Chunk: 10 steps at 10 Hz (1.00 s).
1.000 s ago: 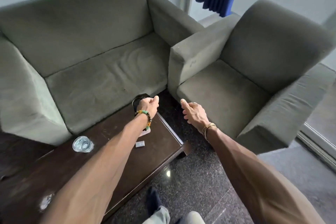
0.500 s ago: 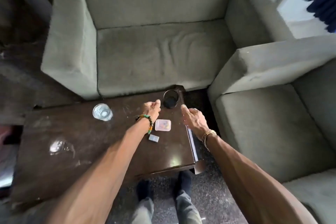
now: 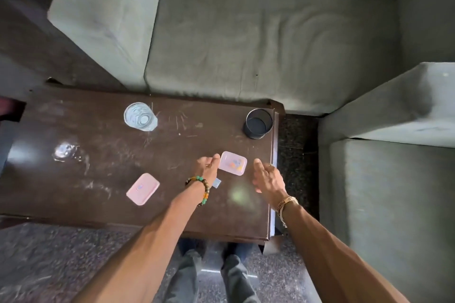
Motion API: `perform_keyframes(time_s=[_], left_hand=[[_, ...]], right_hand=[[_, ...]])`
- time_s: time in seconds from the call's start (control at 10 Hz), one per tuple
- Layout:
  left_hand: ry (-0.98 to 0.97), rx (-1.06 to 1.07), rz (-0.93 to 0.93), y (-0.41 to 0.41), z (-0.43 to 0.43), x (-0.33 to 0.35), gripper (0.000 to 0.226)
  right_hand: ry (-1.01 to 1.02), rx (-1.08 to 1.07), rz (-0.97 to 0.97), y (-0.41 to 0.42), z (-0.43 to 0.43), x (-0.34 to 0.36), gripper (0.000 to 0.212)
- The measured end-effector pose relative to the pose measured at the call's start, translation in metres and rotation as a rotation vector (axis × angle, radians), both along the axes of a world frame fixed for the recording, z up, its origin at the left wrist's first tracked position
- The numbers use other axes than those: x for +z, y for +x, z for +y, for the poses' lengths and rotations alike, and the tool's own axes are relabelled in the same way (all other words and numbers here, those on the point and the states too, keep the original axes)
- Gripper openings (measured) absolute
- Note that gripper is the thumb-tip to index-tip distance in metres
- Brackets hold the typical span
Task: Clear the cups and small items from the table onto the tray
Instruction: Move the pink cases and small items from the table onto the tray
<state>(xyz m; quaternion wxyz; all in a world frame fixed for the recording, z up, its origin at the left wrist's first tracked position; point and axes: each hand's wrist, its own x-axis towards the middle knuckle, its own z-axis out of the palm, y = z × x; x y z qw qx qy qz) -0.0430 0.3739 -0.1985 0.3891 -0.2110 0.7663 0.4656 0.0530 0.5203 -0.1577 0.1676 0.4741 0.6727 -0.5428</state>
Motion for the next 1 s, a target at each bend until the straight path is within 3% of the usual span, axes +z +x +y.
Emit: perform_keyframes(time_s=[0.1,0.2,0.3,0.4,0.6,0.8,0.9,1.0], left_hand=[[-0.023,-0.009,0.031,-0.005,0.004,-0.021,0.033],[-0.043,-0.028,0.074,-0.011,0.008,-0.038,0.024],[-0.039,-0.042,0.073,-0.016,0.012,-0.048,0.025],[-0.056,-0.125,0.058,-0.02,0.015,-0.058,0.042],[-0.076,-0.231,0.037,-0.021,0.017,-0.073,0.05],[-0.058,-0.146,0.006,-0.024,0.011,-0.052,0.048],[-0.077,-0.124,0.043,-0.034,0.003,-0.019,0.047],[-0.01,0.024,0.025,-0.044,-0.001,0.022,0.048]], right_hand=[[-0.104,-0.054,0.003,-0.004,0.005,-0.028,0.023],[-0.095,-0.045,-0.014,-0.01,0.003,-0.05,0.024],[-0.099,-0.094,-0.031,-0.023,-0.001,-0.069,0.042],[-0.126,-0.116,-0.051,-0.032,-0.01,-0.078,0.045],[-0.106,-0.264,-0.042,-0.039,-0.021,-0.091,0.023],[-0.166,-0.343,-0.047,-0.044,-0.027,-0.077,0.023],[-0.154,-0.23,0.006,-0.049,-0.032,-0.045,0.038],[-0.144,-0.209,0.073,-0.062,-0.042,-0.005,0.032]])
